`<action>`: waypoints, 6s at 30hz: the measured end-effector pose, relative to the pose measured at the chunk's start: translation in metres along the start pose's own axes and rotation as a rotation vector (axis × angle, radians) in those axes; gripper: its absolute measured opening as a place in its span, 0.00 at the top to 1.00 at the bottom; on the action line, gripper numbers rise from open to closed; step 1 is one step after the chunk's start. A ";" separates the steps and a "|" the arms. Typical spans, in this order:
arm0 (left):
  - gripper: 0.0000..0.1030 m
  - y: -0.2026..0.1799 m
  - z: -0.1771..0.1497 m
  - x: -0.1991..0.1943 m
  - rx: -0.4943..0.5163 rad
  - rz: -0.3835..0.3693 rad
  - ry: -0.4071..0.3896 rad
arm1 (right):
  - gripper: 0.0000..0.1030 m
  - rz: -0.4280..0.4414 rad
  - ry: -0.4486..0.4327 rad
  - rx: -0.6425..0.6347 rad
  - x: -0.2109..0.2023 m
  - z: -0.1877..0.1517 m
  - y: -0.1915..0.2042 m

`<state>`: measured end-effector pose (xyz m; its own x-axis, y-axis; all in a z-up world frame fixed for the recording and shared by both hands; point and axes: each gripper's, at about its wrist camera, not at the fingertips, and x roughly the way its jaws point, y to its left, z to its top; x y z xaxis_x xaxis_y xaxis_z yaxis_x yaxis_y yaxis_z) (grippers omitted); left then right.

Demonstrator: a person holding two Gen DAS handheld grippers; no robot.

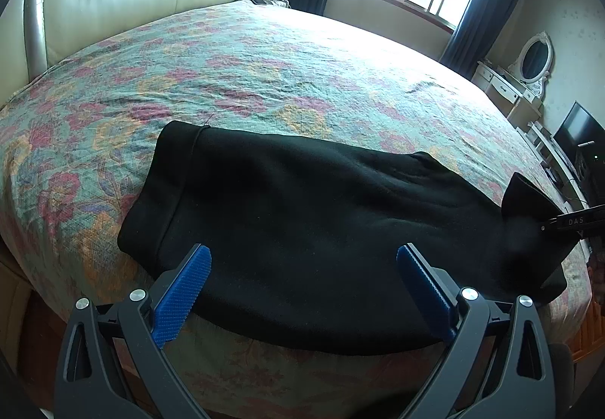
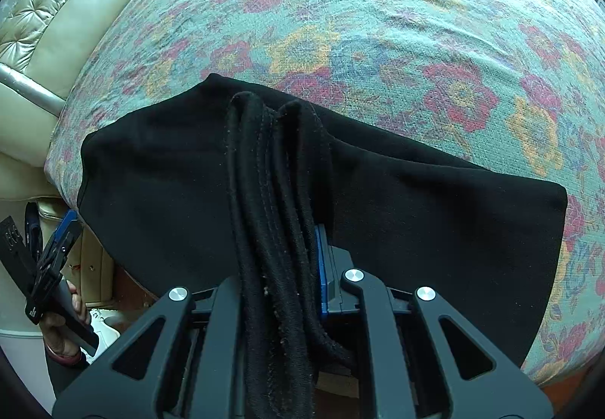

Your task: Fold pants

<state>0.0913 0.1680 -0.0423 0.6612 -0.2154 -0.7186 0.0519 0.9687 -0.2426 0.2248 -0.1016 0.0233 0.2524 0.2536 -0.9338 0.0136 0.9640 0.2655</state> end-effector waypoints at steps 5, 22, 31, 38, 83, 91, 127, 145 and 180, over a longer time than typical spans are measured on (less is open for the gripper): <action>0.05 0.001 -0.001 0.000 -0.011 -0.010 0.001 | 0.80 -0.001 0.009 0.006 0.015 0.001 0.009; 0.05 0.012 -0.008 0.006 -0.041 -0.006 0.015 | 0.41 0.385 -0.019 0.126 0.035 -0.011 0.009; 0.05 0.024 -0.009 0.003 -0.090 -0.021 0.006 | 0.41 0.549 -0.108 0.226 0.039 -0.047 0.004; 0.05 0.028 -0.010 0.007 -0.117 -0.046 0.023 | 0.40 0.596 -0.136 0.233 0.042 -0.053 -0.004; 0.05 0.160 0.052 0.073 -0.320 -0.646 0.287 | 0.30 0.535 -0.231 0.214 0.005 -0.127 -0.073; 0.05 0.162 0.069 0.093 -0.217 -0.715 0.429 | 0.30 0.539 -0.225 0.218 0.003 -0.122 -0.069; 0.87 -0.005 0.138 0.011 -0.147 -0.664 0.335 | 0.30 0.624 -0.265 0.210 -0.013 -0.129 -0.063; 0.84 -0.237 0.076 0.097 0.086 -0.504 0.478 | 0.30 0.671 -0.347 0.338 -0.033 -0.160 -0.128; 0.18 -0.041 0.055 0.099 -0.227 -0.523 0.345 | 0.16 0.540 -0.233 0.353 -0.008 -0.061 -0.172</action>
<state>0.1961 0.1134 -0.0680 0.3128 -0.7132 -0.6273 0.1170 0.6844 -0.7197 0.1611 -0.2649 -0.0300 0.5136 0.6293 -0.5832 0.1323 0.6135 0.7785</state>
